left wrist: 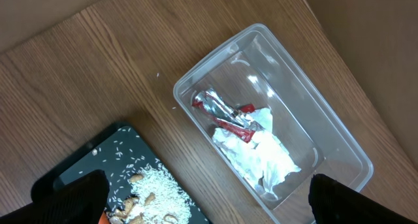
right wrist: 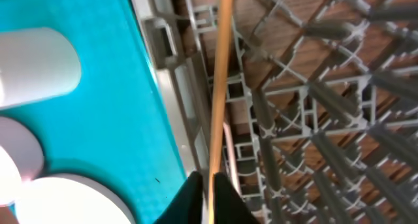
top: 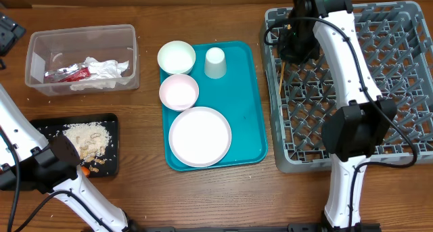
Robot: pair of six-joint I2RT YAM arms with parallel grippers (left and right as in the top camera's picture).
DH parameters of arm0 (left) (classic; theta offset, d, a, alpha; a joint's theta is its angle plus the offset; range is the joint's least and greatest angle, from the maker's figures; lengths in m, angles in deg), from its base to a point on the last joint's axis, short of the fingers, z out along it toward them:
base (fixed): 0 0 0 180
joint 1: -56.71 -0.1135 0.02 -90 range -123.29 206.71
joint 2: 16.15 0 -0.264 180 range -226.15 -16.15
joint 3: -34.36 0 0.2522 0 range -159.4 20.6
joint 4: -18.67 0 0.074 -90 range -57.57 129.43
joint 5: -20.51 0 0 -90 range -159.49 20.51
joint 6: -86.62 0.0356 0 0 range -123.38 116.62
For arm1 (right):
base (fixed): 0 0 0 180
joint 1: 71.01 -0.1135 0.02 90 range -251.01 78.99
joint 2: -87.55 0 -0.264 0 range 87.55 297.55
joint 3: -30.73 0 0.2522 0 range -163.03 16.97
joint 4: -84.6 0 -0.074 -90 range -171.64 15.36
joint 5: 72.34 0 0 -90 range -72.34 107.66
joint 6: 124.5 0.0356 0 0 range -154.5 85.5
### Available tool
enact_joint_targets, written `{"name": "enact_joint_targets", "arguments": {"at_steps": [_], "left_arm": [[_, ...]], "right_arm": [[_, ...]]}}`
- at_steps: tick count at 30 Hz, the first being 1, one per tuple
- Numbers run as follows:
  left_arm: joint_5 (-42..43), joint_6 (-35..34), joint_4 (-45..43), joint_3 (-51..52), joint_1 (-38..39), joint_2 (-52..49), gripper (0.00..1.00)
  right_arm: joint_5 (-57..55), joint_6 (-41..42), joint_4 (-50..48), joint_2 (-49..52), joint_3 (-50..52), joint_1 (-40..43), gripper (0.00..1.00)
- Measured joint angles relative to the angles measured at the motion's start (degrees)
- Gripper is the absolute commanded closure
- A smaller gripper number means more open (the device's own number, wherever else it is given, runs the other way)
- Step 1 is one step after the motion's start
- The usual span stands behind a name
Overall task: Sort waste into correct bins and load items into the dishwasher rack
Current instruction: 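Carry the skewer into the grey dish rack and release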
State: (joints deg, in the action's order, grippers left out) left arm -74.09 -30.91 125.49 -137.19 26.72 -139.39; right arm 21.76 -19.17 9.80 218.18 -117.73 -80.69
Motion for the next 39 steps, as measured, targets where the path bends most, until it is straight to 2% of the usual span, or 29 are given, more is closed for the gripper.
{"name": "enact_joint_targets", "arguments": {"at_steps": [12,19,25,39], "left_arm": [[0.0,0.0,0.0,0.0,0.0,0.0,0.00],[0.0,0.0,0.0,0.0,0.0,0.0,0.00],[0.0,0.0,0.0,0.0,0.0,0.0,0.00],[0.0,0.0,0.0,0.0,0.0,0.0,0.00]], "right_arm": [[1.7,4.2,-0.4,2.1,0.4,-0.8,0.96],[2.1,5.4,-2.0,2.1,5.6,-1.7,0.96],[1.8,5.6,-1.8,2.1,5.9,-1.7,0.96],[-0.5,5.7,5.0,2.1,5.2,-1.6,0.96]]}}
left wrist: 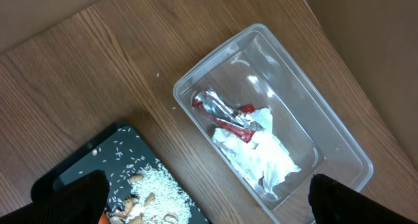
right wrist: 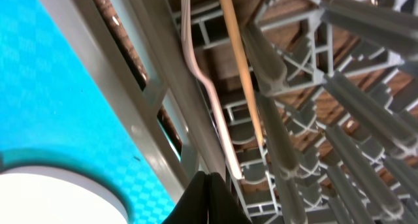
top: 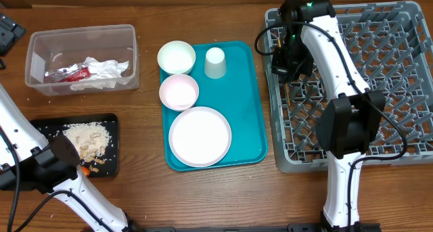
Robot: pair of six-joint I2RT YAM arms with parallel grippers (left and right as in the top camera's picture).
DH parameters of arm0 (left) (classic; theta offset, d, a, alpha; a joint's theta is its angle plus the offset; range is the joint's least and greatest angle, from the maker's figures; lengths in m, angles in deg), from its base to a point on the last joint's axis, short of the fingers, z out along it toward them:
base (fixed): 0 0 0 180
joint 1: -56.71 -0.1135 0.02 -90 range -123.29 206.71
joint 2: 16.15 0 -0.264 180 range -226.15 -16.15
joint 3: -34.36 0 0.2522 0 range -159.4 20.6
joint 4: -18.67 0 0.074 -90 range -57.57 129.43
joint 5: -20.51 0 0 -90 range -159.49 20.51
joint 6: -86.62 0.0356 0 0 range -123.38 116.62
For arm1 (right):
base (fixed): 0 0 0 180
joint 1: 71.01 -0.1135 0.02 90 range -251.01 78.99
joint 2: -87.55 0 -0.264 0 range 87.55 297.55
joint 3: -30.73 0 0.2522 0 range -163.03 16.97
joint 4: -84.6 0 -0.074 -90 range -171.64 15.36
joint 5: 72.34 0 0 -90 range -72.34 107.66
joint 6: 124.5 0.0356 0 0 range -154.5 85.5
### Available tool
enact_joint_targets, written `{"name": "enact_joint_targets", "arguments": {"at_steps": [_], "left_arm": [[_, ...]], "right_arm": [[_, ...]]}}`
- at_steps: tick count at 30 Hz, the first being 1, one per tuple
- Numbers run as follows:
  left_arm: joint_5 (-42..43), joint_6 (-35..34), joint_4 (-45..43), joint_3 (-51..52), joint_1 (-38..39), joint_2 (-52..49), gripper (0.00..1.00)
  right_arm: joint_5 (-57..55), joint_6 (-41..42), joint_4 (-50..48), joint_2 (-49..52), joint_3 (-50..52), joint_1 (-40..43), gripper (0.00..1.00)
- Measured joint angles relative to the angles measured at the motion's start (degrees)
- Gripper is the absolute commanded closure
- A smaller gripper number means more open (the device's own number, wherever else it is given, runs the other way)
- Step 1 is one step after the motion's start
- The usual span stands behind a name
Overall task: Sort waste into correct bins and load items into the dishwasher rack
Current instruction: 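Carry the skewer into the grey dish rack and release, then move the right gripper to the large white plate and grasp its rim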
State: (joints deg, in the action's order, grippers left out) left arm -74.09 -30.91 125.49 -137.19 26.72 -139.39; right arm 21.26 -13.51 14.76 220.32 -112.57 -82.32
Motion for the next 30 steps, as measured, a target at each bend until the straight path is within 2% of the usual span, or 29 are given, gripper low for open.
{"name": "enact_joint_targets", "arguments": {"at_steps": [7,8,9,10,11,13,18,19,21,30], "left_arm": [[0.0,0.0,0.0,0.0,0.0,0.0,0.00],[0.0,0.0,0.0,0.0,0.0,0.0,0.00],[0.0,0.0,0.0,0.0,0.0,0.0,0.00],[0.0,0.0,0.0,0.0,0.0,0.0,0.00],[0.0,0.0,0.0,0.0,0.0,0.0,0.00],[0.0,0.0,0.0,0.0,0.0,0.0,0.00],[0.0,0.0,0.0,0.0,0.0,0.0,0.00],[0.0,0.0,0.0,0.0,0.0,0.0,0.00],[0.0,0.0,0.0,0.0,0.0,0.0,0.00],[0.0,0.0,0.0,0.0,0.0,0.0,0.00]], "right_arm": [[6.7,0.0,-0.9,0.0,-6.6,-0.3,0.96],[8.3,0.0,-1.9,-0.1,-7.1,-0.8,0.94],[9.4,0.0,-2.5,-0.1,-7.4,-1.4,0.78],[11.2,0.1,-3.0,-0.2,-7.4,-3.3,0.49],[11.6,0.0,-3.1,-0.1,-7.4,-4.9,0.26],[11.1,-0.7,-3.8,-0.2,-7.4,-11.1,0.00],[9.1,-4.2,-4.8,-0.2,-5.5,-18.8,0.00],[8.3,-4.9,-5.5,-0.2,-4.3,-20.1,0.03],[7.2,-5.5,-6.3,-0.2,-1.4,-20.8,0.14],[5.9,-6.1,-13.5,-0.1,18.3,-20.6,0.30]]}}
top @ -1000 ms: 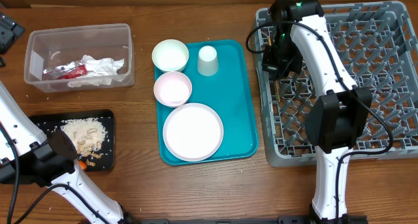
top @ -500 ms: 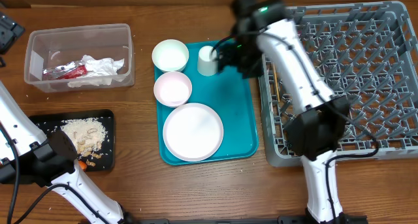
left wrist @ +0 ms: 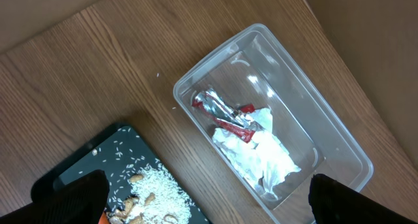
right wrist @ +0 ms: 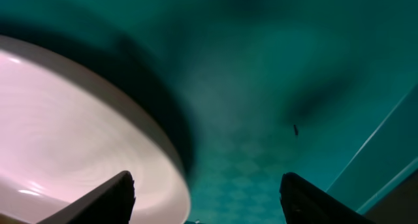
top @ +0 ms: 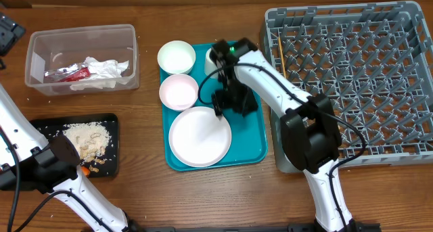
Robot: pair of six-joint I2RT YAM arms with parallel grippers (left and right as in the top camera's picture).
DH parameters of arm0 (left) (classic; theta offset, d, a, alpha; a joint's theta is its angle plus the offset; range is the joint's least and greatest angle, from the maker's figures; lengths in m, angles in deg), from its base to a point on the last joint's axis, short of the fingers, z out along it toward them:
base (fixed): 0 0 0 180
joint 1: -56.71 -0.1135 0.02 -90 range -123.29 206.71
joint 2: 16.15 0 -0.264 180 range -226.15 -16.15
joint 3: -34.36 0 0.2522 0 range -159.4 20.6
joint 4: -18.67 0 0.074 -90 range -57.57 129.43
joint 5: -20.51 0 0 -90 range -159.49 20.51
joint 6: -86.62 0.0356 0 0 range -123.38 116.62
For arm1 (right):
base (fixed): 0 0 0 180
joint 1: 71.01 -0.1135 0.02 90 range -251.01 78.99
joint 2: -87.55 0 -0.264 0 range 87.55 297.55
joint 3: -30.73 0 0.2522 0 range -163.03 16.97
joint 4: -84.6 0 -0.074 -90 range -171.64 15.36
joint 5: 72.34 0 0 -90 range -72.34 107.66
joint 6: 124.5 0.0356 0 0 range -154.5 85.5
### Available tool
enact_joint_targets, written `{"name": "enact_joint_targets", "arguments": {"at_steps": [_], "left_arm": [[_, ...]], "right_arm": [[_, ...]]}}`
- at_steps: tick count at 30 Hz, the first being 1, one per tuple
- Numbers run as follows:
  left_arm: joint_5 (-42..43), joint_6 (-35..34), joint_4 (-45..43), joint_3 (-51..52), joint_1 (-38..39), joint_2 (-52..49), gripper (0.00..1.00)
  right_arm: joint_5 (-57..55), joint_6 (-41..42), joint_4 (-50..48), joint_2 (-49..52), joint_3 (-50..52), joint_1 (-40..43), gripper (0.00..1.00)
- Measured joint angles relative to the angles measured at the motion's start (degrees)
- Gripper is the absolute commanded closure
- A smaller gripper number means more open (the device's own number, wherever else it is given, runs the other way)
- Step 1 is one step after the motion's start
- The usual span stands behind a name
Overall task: Sort waste into correct bins and load items into the dishwasher rack
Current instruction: 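Move the right gripper to the large white plate and grasp its rim, then carry the plate right and stand it upright in the rack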
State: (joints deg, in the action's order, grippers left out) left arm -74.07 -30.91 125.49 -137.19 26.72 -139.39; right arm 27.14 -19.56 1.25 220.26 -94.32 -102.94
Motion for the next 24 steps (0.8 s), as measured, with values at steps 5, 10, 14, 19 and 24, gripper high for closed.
{"name": "enact_joint_targets", "arguments": {"at_steps": [5,10,14,19,24], "left_arm": [[0.0,0.0,0.0,0.0,0.0,0.0,0.00],[0.0,0.0,0.0,0.0,0.0,0.0,0.00],[0.0,0.0,0.0,0.0,0.0,0.0,0.00],[0.0,0.0,0.0,0.0,0.0,0.0,0.00],[0.0,0.0,0.0,0.0,0.0,0.0,0.00]], "right_arm": [[2.5,0.0,-2.8,0.0,6.1,0.0,0.46],[3.8,0.1,-3.3,0.0,6.4,-0.2,0.92],[4.4,0.7,-3.5,0.0,6.4,-0.4,0.96],[5.1,2.0,-3.2,0.0,6.4,-0.5,0.96],[5.3,2.1,4.2,-0.2,4.5,0.6,0.96]]}}
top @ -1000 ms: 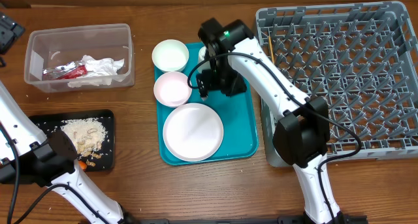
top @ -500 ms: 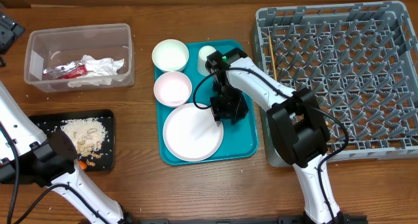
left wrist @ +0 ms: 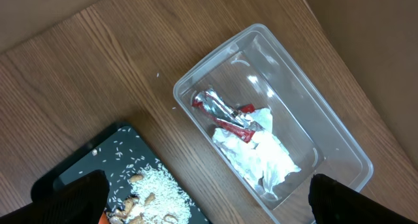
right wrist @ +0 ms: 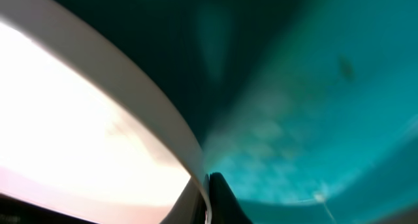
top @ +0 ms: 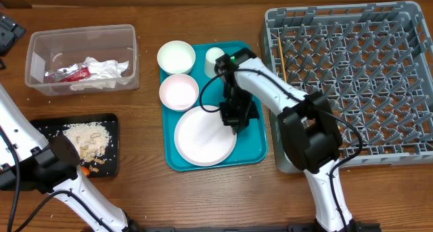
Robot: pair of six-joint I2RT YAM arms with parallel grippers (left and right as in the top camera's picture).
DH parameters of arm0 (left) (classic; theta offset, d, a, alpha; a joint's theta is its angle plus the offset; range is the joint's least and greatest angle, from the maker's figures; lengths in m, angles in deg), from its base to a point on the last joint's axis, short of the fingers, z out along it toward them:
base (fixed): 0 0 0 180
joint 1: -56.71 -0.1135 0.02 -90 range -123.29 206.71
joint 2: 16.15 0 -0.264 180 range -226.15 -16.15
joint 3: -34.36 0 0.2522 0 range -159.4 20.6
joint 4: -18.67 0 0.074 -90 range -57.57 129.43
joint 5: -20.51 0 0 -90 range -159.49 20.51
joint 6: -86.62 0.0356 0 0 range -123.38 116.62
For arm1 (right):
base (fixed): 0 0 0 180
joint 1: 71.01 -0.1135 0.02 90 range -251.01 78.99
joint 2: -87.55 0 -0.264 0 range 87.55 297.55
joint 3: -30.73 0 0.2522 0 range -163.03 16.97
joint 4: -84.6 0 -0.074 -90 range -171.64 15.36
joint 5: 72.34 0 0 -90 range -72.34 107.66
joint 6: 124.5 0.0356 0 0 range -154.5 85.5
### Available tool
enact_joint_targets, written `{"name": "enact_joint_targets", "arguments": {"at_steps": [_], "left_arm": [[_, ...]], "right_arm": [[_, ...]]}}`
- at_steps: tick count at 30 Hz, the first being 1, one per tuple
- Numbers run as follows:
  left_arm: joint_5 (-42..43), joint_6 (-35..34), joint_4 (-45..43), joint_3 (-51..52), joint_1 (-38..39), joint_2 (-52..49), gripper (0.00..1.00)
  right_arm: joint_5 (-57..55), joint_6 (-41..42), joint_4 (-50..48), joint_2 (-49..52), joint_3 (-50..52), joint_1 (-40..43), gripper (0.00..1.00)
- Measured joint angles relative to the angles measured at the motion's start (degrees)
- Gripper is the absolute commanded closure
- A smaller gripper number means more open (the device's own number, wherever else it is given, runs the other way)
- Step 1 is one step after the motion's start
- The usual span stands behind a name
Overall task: Sort waste into correct bins and load items into the dishwasher rack
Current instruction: 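Carry the plate right and stand it upright in the rack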
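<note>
A white plate (top: 203,137) lies on the teal tray (top: 254,147), and my right gripper (top: 233,115) is shut on its right rim. The right wrist view shows that rim (right wrist: 163,129) pinched between the dark fingertips (right wrist: 219,198), with the teal tray behind. On the tray there are also a pink bowl (top: 178,91), a white bowl (top: 176,56) and a white cup (top: 214,56). A wooden chopstick (top: 281,53) lies in the grey dishwasher rack (top: 352,76). My left gripper (left wrist: 206,208) hangs open high above the bins.
A clear bin (top: 81,56) at the back left holds a red wrapper (left wrist: 225,116) and crumpled tissue (left wrist: 261,155). In front of it, a black tray (top: 51,127) carries rice and food scraps. The rack fills the right side of the table.
My right gripper was open just above the tray beside the plate's upper right edge. Now it is shut on the plate's right rim, and the plate sits slightly further right.
My right gripper first held a chopstick over the rack's left edge, then was down inside the rack with it. Later the chopstick lay in the rack and the gripper was open over the tray. Now it grips the plate. The left arm stayed still.
</note>
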State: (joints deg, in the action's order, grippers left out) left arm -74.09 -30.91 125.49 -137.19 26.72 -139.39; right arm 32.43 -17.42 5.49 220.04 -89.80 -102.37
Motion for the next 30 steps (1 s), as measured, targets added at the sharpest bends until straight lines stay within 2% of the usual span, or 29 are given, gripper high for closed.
{"name": "enact_joint_targets", "arguments": {"at_steps": [5,15,18,19,21,25,30], "left_arm": [[0.0,0.0,0.0,0.0,0.0,0.0,0.00],[0.0,0.0,0.0,0.0,0.0,0.0,0.00],[0.0,0.0,0.0,0.0,0.0,0.0,0.00],[0.0,0.0,0.0,0.0,0.0,0.0,0.00],[0.0,0.0,0.0,0.0,0.0,0.0,0.00],[0.0,0.0,0.0,0.0,0.0,0.0,0.00],[0.0,0.0,0.0,0.0,0.0,0.0,0.00]], "right_arm": [[-3.4,-1.6,9.5,-3.2,-3.3,4.9,0.96],[-11.0,-1.9,9.9,-16.5,-11.8,21.2,0.96],[-19.6,-1.9,9.0,-21.1,-14.8,27.6,0.96],[-28.6,-1.9,8.4,-23.2,-15.4,31.0,0.96],[-41.6,-2.2,5.8,-23.4,-15.5,32.7,0.96],[-53.1,-4.6,-3.0,-22.6,-15.5,34.4,0.96],[-59.9,-11.9,-12.7,-21.4,-15.5,37.5,0.96]]}}
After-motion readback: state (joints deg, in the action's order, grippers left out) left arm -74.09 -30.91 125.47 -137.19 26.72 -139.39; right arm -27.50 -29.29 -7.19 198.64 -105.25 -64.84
